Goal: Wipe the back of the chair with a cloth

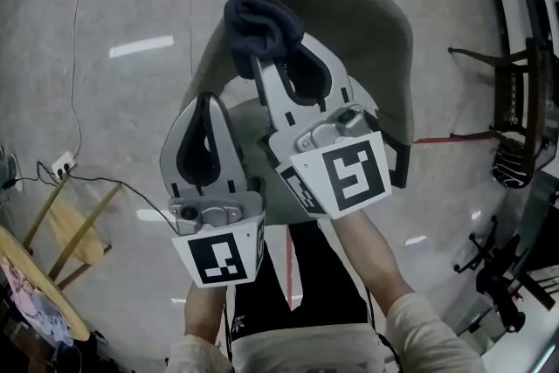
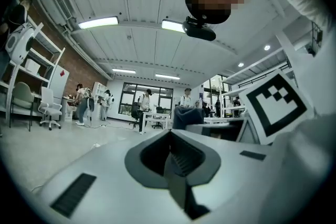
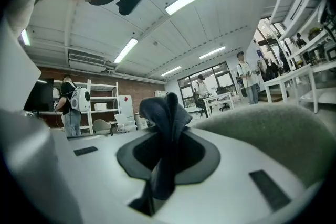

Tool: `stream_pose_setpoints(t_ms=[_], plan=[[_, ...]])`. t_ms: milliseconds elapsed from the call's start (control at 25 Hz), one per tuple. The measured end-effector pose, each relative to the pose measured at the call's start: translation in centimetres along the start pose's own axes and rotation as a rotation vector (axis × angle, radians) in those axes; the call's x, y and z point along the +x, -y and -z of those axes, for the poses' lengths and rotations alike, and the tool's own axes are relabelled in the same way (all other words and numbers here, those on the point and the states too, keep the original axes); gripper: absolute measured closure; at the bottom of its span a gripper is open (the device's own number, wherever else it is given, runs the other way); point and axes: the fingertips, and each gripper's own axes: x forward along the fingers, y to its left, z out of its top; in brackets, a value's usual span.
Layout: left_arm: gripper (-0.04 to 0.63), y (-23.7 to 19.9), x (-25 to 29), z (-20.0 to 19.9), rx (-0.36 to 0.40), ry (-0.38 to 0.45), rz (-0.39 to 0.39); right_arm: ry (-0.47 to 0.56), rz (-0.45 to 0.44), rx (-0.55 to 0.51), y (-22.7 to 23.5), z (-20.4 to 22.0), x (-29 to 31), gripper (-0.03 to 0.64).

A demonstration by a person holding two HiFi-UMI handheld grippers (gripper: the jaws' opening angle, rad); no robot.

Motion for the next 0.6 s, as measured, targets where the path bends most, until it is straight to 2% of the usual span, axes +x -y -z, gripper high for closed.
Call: stream_pose_setpoints(t_ms=[320,600], plan=[[0.58,0.4,0.0,0.8,-0.01,0.004,-0.019,-0.033,-0.017,-0.003,-0.3,1.1,1.9,0.558],[0.58,1.5,0.2,1.8,-0.006,-0.019,-0.001,-0.052,0.084,-0.009,3.4,1.5,1.4,0.558]])
